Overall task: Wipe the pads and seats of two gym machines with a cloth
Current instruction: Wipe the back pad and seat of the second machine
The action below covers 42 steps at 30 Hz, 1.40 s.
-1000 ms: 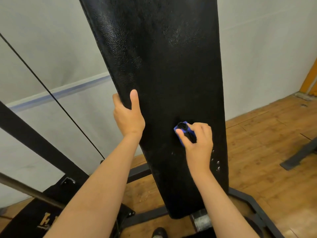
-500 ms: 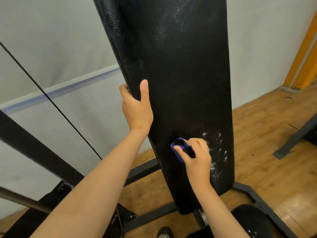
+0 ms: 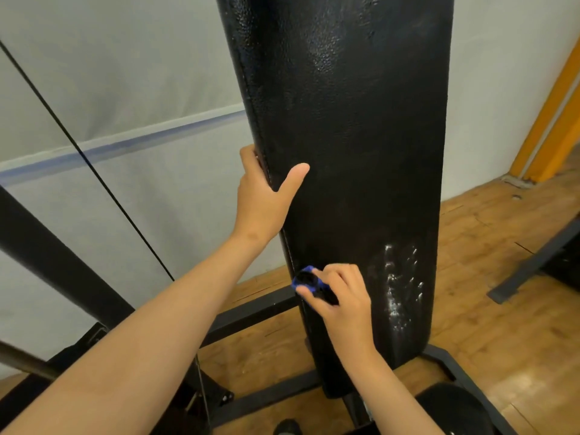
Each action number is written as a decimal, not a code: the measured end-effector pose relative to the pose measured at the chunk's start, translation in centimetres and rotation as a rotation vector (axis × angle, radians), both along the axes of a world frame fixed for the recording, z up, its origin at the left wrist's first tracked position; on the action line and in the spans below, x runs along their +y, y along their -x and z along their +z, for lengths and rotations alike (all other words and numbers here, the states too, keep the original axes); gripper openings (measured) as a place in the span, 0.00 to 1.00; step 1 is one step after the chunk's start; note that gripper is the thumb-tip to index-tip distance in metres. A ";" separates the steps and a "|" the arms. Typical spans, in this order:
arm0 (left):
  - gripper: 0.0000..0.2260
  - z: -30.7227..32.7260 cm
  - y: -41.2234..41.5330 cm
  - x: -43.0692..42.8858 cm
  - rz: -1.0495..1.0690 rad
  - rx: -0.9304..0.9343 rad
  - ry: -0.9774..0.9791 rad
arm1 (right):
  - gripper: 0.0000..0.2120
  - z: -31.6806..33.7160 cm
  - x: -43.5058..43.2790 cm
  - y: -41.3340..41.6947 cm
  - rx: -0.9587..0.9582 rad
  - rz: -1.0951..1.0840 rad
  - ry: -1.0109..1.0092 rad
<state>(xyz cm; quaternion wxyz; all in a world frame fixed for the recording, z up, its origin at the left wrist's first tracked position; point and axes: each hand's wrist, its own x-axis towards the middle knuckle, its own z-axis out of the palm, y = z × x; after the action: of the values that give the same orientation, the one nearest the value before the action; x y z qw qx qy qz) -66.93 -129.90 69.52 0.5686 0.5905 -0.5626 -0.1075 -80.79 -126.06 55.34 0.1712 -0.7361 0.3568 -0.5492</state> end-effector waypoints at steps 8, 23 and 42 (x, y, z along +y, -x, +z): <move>0.25 -0.4 0.0 -0.1 0.011 0.008 0.036 | 0.12 2.2 -0.2 -1.2 -0.168 -0.030 -0.063; 0.31 -4.1 2.5 1.6 0.082 0.161 -0.014 | 0.13 -3.7 3.1 -0.3 0.037 -0.097 -0.237; 0.25 -5.7 3.1 1.5 0.170 0.088 0.007 | 0.12 -0.9 5.2 -3.0 -0.617 -0.277 -0.769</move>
<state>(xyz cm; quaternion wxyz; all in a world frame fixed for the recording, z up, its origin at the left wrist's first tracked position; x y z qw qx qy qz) -70.03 -128.39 63.79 0.6019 0.6288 -0.4853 -0.0828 -77.81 -120.86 54.41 0.4526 -0.3691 0.5600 -0.5876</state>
